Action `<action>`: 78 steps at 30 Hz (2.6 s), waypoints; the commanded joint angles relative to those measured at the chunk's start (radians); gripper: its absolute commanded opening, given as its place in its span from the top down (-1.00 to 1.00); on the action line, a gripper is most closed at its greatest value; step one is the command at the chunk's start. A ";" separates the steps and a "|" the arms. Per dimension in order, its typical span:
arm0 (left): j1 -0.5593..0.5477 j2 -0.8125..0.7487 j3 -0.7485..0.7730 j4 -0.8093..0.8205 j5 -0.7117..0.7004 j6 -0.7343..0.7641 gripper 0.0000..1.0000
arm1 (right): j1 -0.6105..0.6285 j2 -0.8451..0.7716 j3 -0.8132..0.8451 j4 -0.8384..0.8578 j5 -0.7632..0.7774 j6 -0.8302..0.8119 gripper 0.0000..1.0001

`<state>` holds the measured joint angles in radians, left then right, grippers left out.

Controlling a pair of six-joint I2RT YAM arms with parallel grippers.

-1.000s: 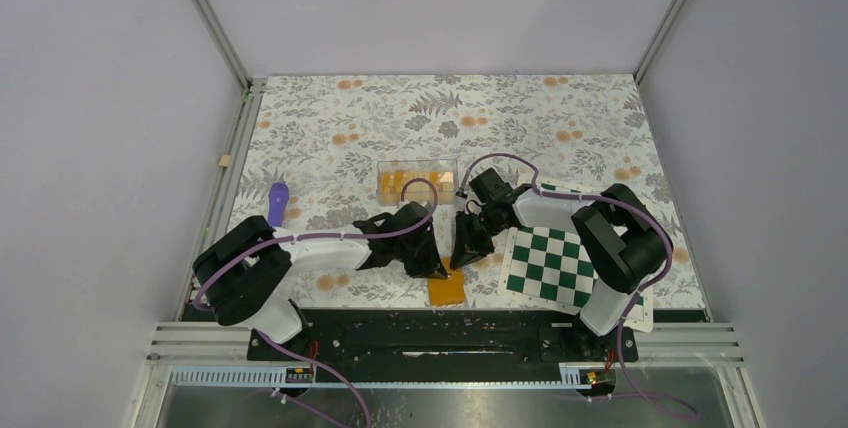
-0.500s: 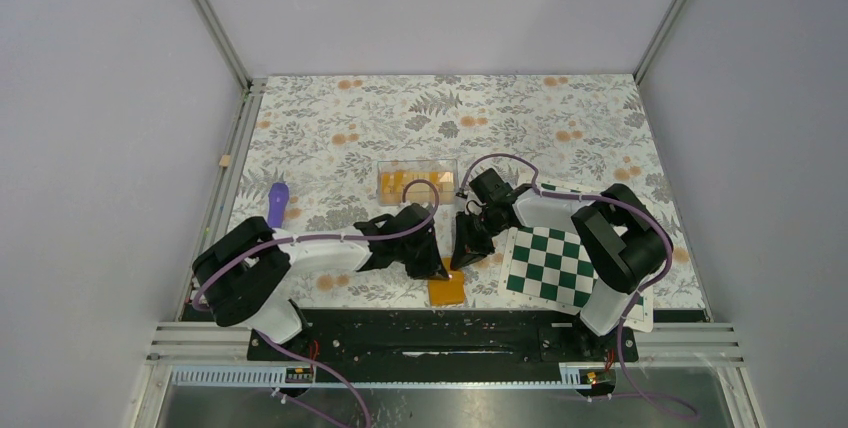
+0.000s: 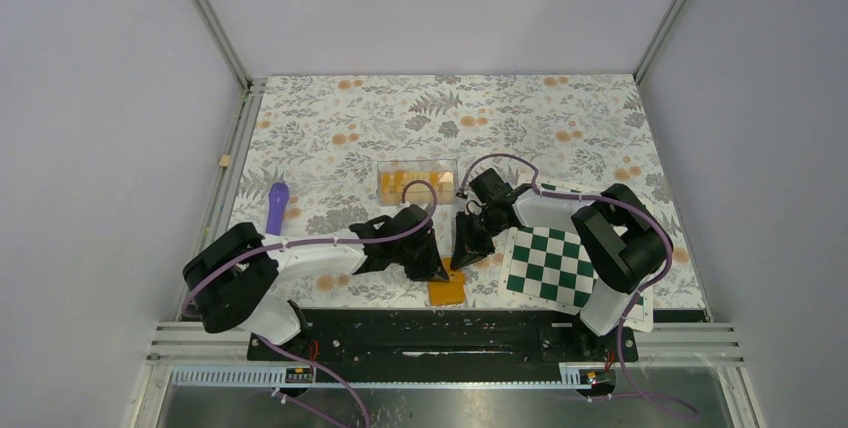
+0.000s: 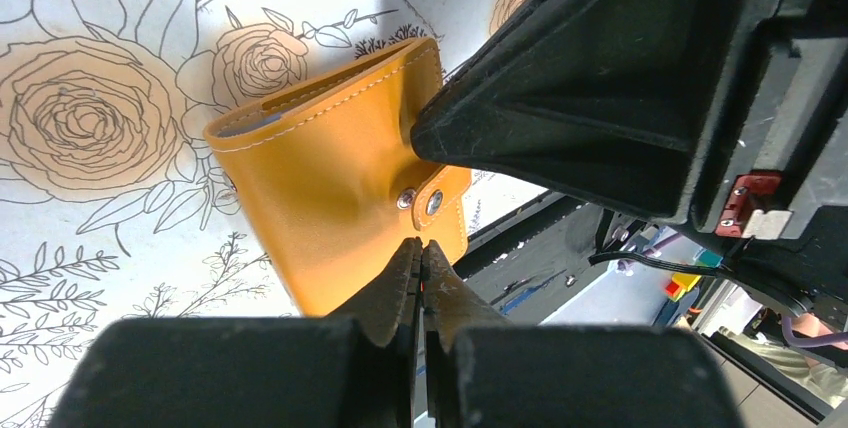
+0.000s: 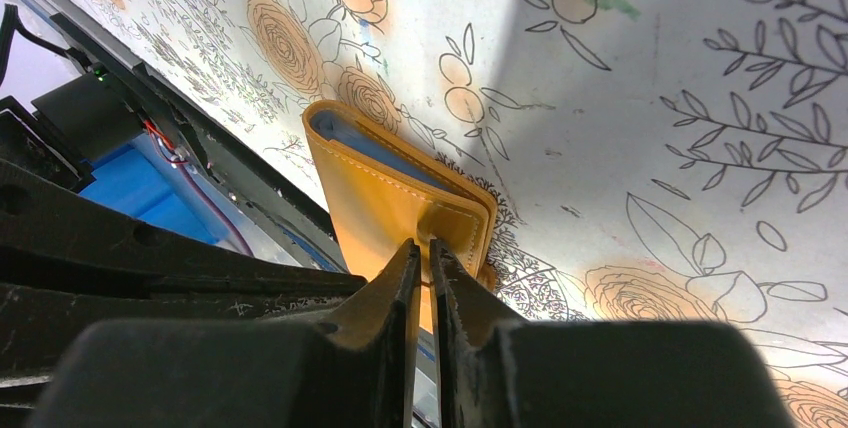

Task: Put the credit cards into the card holder
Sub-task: Close the card holder at the center of the board.

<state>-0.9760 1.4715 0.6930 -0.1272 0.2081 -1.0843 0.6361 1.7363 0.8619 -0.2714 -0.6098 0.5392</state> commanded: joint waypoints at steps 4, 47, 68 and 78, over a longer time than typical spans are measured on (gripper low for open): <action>-0.001 0.018 -0.014 0.018 -0.014 -0.017 1.00 | 0.016 0.014 -0.015 -0.064 0.112 -0.047 0.69; 0.043 0.041 -0.066 0.274 0.076 -0.046 0.66 | 0.017 0.026 -0.018 -0.067 0.102 -0.056 0.69; 0.043 -0.014 -0.052 0.163 0.026 -0.019 1.00 | 0.017 0.029 -0.017 -0.073 0.100 -0.061 0.69; 0.033 0.032 -0.051 0.156 0.042 -0.029 1.00 | 0.017 0.029 -0.018 -0.073 0.102 -0.062 0.69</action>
<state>-0.9367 1.4891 0.6083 0.0383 0.2539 -1.1221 0.6365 1.7363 0.8619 -0.2718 -0.6106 0.5274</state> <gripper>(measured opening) 0.010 0.156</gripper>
